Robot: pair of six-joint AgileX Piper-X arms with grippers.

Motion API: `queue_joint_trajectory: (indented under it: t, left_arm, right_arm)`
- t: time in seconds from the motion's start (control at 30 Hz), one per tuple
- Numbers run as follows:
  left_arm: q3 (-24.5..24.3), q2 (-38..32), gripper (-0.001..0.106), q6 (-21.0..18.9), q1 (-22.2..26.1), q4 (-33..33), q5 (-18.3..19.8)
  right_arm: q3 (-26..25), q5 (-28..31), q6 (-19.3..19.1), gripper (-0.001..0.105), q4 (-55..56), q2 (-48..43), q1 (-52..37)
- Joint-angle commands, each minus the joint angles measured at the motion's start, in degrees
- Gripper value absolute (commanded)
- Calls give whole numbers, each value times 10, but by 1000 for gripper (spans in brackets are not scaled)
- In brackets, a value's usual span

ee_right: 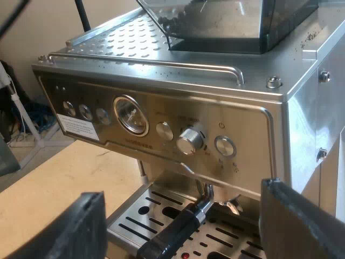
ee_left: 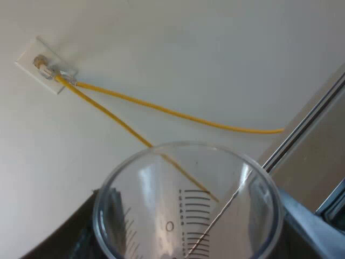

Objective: Pour the beans into the coffee machine

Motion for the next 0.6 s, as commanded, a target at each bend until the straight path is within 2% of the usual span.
queue_joint_trajectory:
  t: [0.03,0.17,0.23,0.33,0.6]
  left_arm:
    - [-7,-4,33,2,-4,-15,-12]
    - [-7,-4,33,8,-4,-16,-18]
    - [-7,-4,32,40,-4,-24,-34]
    - [-12,-4,32,57,-4,-26,-48]
    - [-14,-4,32,61,-6,-33,-46]
  right_arm:
    - [-7,-5,1,62,-4,-2,0]
    - [-7,-5,1,62,-4,-2,0]
    - [-7,-5,1,62,-4,-4,0]
    - [-7,-5,1,62,0,-4,0]
    - [-7,-5,1,62,0,-4,0]
